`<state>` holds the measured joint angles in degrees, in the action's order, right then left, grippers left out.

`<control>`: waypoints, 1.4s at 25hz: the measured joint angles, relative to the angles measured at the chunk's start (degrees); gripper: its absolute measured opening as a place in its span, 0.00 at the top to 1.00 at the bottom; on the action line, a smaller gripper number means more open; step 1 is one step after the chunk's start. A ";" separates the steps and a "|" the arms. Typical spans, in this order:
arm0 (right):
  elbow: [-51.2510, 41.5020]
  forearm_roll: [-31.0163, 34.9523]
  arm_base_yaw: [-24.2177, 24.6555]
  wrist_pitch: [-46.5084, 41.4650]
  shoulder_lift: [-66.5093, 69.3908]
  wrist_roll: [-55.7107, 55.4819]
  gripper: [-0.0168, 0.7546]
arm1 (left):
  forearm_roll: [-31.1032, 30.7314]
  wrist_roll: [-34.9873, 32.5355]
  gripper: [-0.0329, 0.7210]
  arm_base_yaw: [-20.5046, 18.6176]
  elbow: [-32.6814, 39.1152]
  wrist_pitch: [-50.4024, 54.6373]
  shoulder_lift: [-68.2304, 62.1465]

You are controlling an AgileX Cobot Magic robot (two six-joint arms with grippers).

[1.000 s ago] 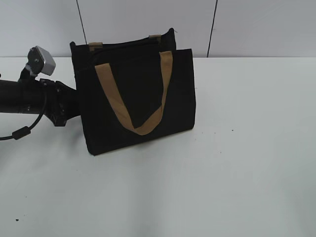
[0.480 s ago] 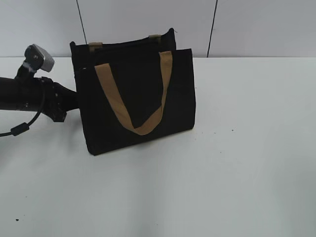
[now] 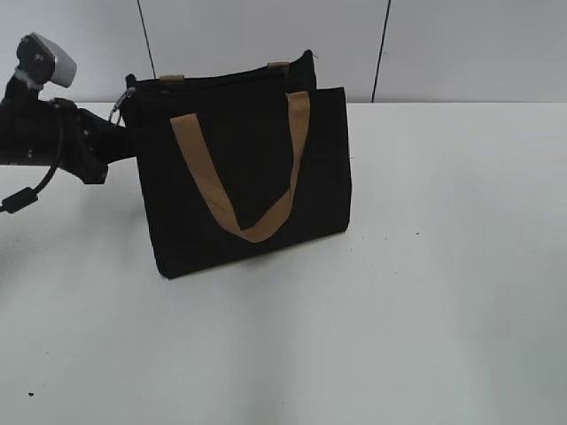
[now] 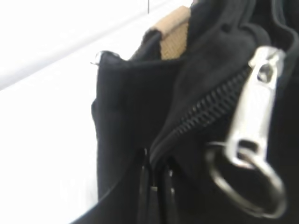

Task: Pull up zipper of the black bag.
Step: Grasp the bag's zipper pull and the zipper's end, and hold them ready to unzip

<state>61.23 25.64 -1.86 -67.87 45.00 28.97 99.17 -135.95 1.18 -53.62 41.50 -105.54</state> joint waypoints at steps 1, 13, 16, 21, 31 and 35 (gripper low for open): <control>2.10 0.98 0.00 -0.72 3.50 2.02 0.34 | 0.00 0.86 0.93 0.00 0.00 -0.54 0.65; 21.93 7.76 -12.92 -1.35 26.92 21.25 0.47 | -3.05 7.77 0.93 0.00 0.00 -1.52 3.86; 24.93 7.76 -19.24 0.69 34.02 19.73 0.49 | -3.38 9.61 0.93 0.00 0.00 -1.34 3.91; 32.17 7.76 -28.61 4.85 44.69 9.43 0.54 | -3.80 10.22 0.93 0.00 0.04 -0.40 5.73; 51.31 6.81 -36.54 6.82 62.44 -11.40 0.55 | -3.95 10.89 0.93 0.00 0.04 1.50 7.10; 54.18 5.80 -36.58 6.82 66.72 -12.55 0.55 | -4.02 11.05 0.93 0.00 0.04 1.69 7.14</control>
<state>115.41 31.43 -38.44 -61.05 111.72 16.42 95.15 -124.90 1.18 -53.57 43.18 -98.40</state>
